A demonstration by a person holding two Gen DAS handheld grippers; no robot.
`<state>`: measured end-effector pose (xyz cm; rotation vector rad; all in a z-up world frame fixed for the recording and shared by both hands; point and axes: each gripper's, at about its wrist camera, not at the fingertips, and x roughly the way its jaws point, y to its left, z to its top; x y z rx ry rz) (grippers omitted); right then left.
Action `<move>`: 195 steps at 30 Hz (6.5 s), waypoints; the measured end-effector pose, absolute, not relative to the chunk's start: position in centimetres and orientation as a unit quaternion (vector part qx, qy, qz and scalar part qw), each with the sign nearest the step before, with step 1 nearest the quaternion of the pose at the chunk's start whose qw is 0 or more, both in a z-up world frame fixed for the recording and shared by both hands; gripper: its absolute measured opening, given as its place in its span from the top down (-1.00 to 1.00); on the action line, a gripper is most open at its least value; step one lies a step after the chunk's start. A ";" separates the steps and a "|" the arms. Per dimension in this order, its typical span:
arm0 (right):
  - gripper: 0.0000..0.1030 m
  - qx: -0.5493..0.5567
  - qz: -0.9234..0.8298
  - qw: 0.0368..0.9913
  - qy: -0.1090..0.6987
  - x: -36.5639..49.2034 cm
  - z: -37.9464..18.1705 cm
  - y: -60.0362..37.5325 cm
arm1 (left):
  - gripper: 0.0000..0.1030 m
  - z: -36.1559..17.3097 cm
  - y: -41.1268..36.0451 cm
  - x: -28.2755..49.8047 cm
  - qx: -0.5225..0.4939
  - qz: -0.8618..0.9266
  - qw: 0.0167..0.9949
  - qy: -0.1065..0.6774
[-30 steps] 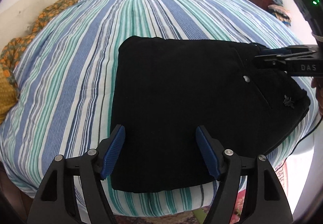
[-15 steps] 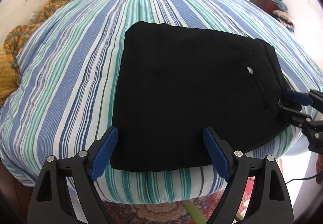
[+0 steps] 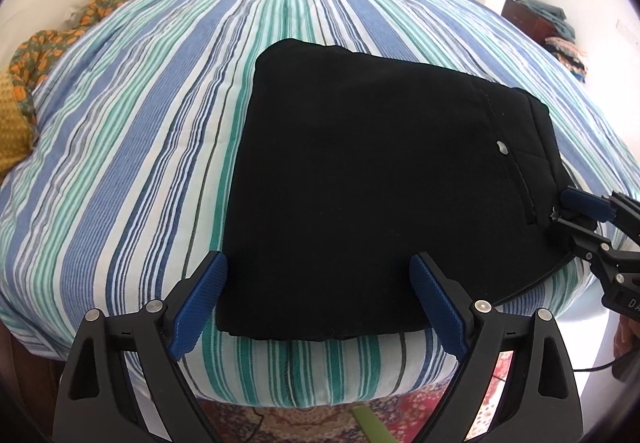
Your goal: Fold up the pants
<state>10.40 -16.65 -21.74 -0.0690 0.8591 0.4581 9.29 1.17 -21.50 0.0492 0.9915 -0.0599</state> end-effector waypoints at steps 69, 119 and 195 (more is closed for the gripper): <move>0.15 0.219 0.298 0.718 0.589 20.2 -24.6 -23.0 | 0.41 -19.6 4.7 17.2 -0.108 -0.148 0.804 0.566; -1.00 -0.031 0.054 0.921 0.385 3.3 -7.8 -19.8 | -0.98 -8.1 0.5 -0.6 0.098 0.024 0.931 0.350; -1.00 -0.078 0.051 0.913 0.396 2.6 -6.1 -15.4 | -0.98 -7.1 0.3 1.9 0.066 0.013 0.904 0.421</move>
